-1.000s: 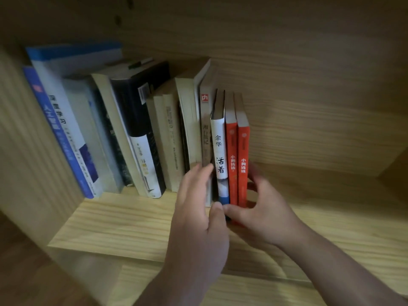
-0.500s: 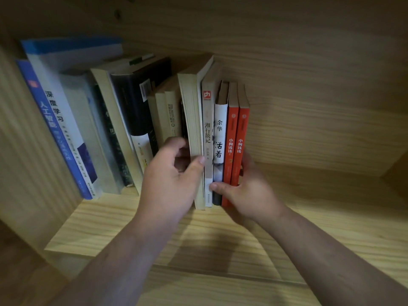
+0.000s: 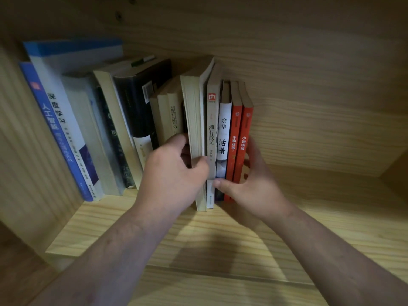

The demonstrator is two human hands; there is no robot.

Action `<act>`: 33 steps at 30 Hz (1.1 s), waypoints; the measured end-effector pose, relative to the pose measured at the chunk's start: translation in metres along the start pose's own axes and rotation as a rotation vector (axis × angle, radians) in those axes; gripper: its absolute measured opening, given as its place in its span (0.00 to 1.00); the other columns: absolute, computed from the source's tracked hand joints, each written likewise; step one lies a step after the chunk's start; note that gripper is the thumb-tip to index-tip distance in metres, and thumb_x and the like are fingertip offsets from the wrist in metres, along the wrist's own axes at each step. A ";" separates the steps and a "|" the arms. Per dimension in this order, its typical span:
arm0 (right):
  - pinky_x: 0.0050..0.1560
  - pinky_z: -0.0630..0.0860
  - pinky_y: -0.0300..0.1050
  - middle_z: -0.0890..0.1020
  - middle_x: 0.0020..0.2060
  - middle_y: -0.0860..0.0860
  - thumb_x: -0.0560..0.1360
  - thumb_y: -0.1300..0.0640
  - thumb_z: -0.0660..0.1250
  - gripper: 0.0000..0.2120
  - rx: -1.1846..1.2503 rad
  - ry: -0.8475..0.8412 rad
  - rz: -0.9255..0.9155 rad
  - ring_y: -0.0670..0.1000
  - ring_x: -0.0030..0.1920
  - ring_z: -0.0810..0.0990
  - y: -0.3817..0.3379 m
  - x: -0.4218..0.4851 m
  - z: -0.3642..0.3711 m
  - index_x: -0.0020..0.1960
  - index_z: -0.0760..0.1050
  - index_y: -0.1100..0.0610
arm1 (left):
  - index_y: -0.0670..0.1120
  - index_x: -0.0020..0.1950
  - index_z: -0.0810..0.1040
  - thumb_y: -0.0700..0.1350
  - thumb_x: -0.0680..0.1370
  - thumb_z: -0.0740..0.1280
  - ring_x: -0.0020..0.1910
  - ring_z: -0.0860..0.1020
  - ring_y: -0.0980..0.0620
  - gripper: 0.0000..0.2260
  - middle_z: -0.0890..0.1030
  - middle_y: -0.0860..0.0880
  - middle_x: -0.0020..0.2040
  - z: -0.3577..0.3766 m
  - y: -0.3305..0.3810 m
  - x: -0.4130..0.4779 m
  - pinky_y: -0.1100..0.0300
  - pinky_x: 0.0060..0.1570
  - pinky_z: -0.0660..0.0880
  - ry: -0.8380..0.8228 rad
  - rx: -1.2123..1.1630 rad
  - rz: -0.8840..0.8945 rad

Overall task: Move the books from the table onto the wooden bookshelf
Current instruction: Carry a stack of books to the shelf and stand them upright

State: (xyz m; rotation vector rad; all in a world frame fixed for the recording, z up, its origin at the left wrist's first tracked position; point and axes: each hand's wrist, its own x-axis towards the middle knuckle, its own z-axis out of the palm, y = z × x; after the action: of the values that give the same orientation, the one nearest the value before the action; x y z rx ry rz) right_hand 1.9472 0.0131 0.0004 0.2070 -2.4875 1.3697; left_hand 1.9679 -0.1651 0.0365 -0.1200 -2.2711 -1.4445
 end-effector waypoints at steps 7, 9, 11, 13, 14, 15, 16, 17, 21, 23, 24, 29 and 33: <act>0.62 0.74 0.38 0.79 0.63 0.40 0.60 0.50 0.83 0.55 -0.033 0.003 -0.017 0.41 0.63 0.79 -0.010 -0.003 0.005 0.77 0.54 0.37 | 0.55 0.37 0.77 0.41 0.70 0.72 0.32 0.80 0.65 0.09 0.81 0.67 0.36 -0.013 0.012 -0.018 0.71 0.24 0.72 0.033 -0.030 -0.049; 0.66 0.74 0.45 0.78 0.65 0.41 0.59 0.47 0.81 0.56 -0.035 -0.002 0.009 0.43 0.65 0.78 -0.012 -0.005 0.005 0.78 0.52 0.37 | 0.52 0.39 0.78 0.42 0.69 0.72 0.32 0.81 0.61 0.06 0.82 0.62 0.36 -0.022 0.010 -0.035 0.67 0.24 0.74 0.062 -0.066 -0.068; 0.69 0.74 0.50 0.78 0.67 0.44 0.58 0.46 0.80 0.57 -0.037 -0.019 0.033 0.46 0.67 0.78 -0.016 -0.005 0.005 0.79 0.50 0.37 | 0.55 0.42 0.78 0.42 0.69 0.72 0.33 0.81 0.65 0.09 0.83 0.64 0.39 -0.029 0.011 -0.051 0.72 0.24 0.72 0.084 -0.134 -0.070; 0.68 0.76 0.54 0.78 0.67 0.46 0.58 0.45 0.79 0.57 -0.052 -0.029 0.049 0.48 0.66 0.79 -0.020 -0.004 0.006 0.79 0.52 0.39 | 0.63 0.46 0.76 0.44 0.69 0.71 0.39 0.81 0.68 0.14 0.82 0.65 0.44 -0.029 0.016 -0.058 0.72 0.27 0.74 0.064 -0.198 -0.113; 0.66 0.77 0.55 0.77 0.66 0.47 0.58 0.46 0.80 0.55 -0.071 -0.022 0.047 0.49 0.65 0.79 -0.022 -0.004 0.006 0.78 0.54 0.40 | 0.66 0.47 0.74 0.45 0.70 0.71 0.42 0.80 0.69 0.15 0.82 0.65 0.45 -0.026 0.019 -0.057 0.73 0.30 0.75 0.032 -0.213 -0.154; 0.62 0.80 0.56 0.77 0.66 0.48 0.59 0.47 0.81 0.53 -0.089 -0.008 0.044 0.50 0.64 0.80 -0.023 -0.005 0.006 0.77 0.57 0.40 | 0.67 0.47 0.73 0.46 0.71 0.72 0.44 0.79 0.69 0.16 0.81 0.65 0.44 -0.023 0.020 -0.054 0.74 0.31 0.74 -0.006 -0.219 -0.193; 0.59 0.82 0.56 0.77 0.65 0.47 0.59 0.48 0.82 0.52 -0.101 0.011 0.045 0.50 0.62 0.81 -0.025 -0.006 0.007 0.76 0.57 0.40 | 0.66 0.48 0.74 0.45 0.72 0.72 0.43 0.79 0.69 0.15 0.80 0.65 0.43 -0.021 0.021 -0.050 0.76 0.30 0.72 -0.032 -0.230 -0.222; 0.56 0.83 0.54 0.77 0.64 0.46 0.60 0.48 0.82 0.52 -0.109 0.034 0.047 0.49 0.61 0.81 -0.027 -0.009 0.007 0.77 0.57 0.40 | 0.63 0.50 0.77 0.43 0.73 0.72 0.43 0.79 0.69 0.15 0.80 0.65 0.43 -0.021 0.019 -0.047 0.76 0.28 0.72 -0.046 -0.248 -0.235; 0.62 0.79 0.51 0.76 0.67 0.46 0.61 0.46 0.81 0.57 -0.094 0.097 0.038 0.47 0.64 0.80 -0.040 -0.009 0.006 0.79 0.50 0.40 | 0.59 0.57 0.79 0.41 0.76 0.72 0.49 0.82 0.62 0.15 0.84 0.62 0.49 -0.041 0.009 -0.048 0.66 0.40 0.77 -0.148 -0.342 -0.280; 0.65 0.78 0.54 0.76 0.68 0.49 0.61 0.48 0.82 0.57 -0.057 0.091 0.054 0.49 0.65 0.79 -0.045 -0.006 0.005 0.80 0.50 0.43 | 0.61 0.52 0.79 0.41 0.77 0.72 0.48 0.84 0.61 0.13 0.85 0.63 0.48 -0.057 0.001 -0.050 0.59 0.45 0.78 -0.205 -0.386 -0.286; 0.65 0.78 0.54 0.76 0.67 0.50 0.61 0.48 0.81 0.57 -0.048 0.094 0.067 0.50 0.65 0.79 -0.048 -0.004 0.005 0.80 0.51 0.45 | 0.61 0.51 0.80 0.41 0.76 0.72 0.48 0.84 0.60 0.13 0.86 0.63 0.49 -0.065 -0.002 -0.052 0.56 0.46 0.78 -0.222 -0.402 -0.281; 0.60 0.81 0.55 0.76 0.65 0.49 0.59 0.49 0.73 0.53 -0.050 0.174 0.119 0.52 0.62 0.80 -0.060 -0.008 0.017 0.79 0.51 0.44 | 0.55 0.58 0.80 0.42 0.65 0.79 0.50 0.86 0.53 0.23 0.87 0.54 0.53 -0.104 -0.027 -0.061 0.50 0.45 0.80 -0.037 -0.474 -0.185; 0.56 0.82 0.51 0.79 0.61 0.47 0.58 0.50 0.73 0.50 -0.040 0.175 0.142 0.50 0.58 0.81 -0.065 -0.007 0.018 0.76 0.54 0.43 | 0.56 0.56 0.82 0.45 0.68 0.70 0.50 0.86 0.49 0.17 0.87 0.52 0.54 -0.122 -0.041 -0.061 0.48 0.43 0.83 0.033 -0.598 -0.219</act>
State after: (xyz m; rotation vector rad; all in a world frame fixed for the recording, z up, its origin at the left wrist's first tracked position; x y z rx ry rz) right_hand 1.9680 -0.0374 0.0411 -0.0962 -2.4194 1.3279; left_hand 2.0489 -0.2812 0.0205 -0.0268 -1.7991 -2.1847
